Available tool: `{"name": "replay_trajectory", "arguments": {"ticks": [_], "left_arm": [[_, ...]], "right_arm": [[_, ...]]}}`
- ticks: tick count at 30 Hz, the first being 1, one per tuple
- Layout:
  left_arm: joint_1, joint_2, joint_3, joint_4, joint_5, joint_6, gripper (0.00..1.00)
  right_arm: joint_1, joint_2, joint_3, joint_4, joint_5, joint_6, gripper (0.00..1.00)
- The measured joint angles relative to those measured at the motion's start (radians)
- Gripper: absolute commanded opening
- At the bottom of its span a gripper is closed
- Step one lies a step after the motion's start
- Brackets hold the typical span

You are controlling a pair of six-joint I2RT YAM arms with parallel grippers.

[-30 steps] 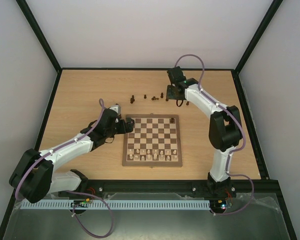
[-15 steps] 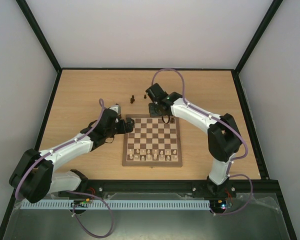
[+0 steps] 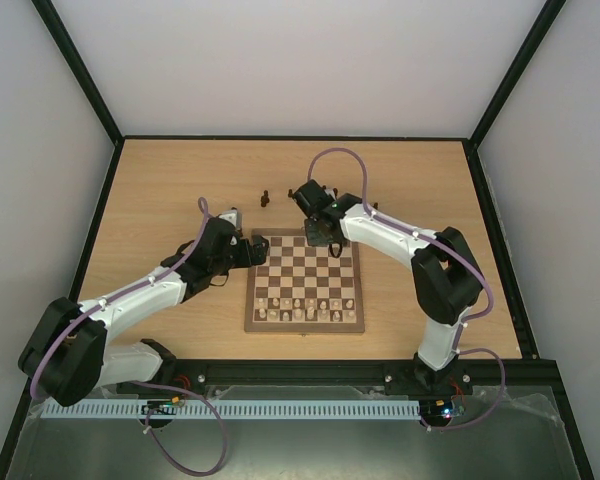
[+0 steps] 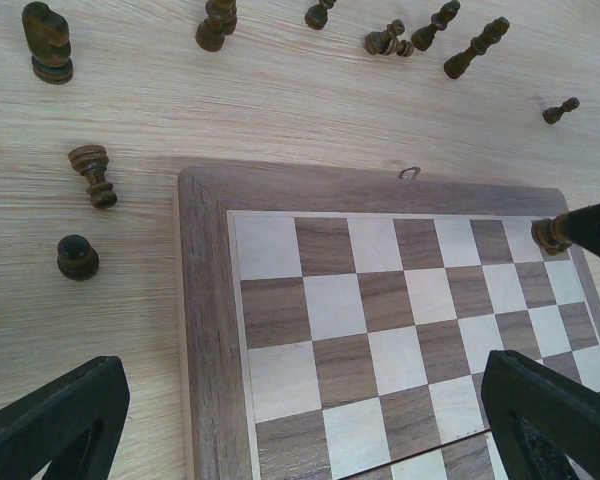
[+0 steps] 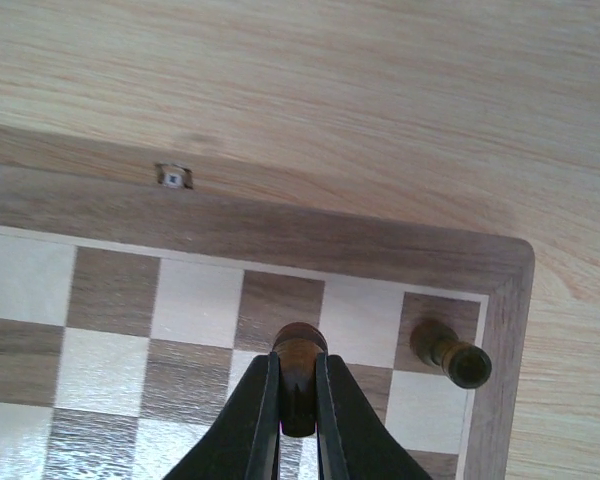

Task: Set up the chess pieces on the board
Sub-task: Place the chess piece on the chessboard.

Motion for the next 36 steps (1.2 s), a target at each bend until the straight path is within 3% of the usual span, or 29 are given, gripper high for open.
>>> {"name": "replay_trajectory", "arguments": {"ticks": [36], "left_arm": [[0.0, 0.0, 0.0, 0.0, 0.0, 0.0, 0.99]], "right_arm": [[-0.058, -0.004, -0.061, 0.019, 0.004, 0.013, 0.07]]}}
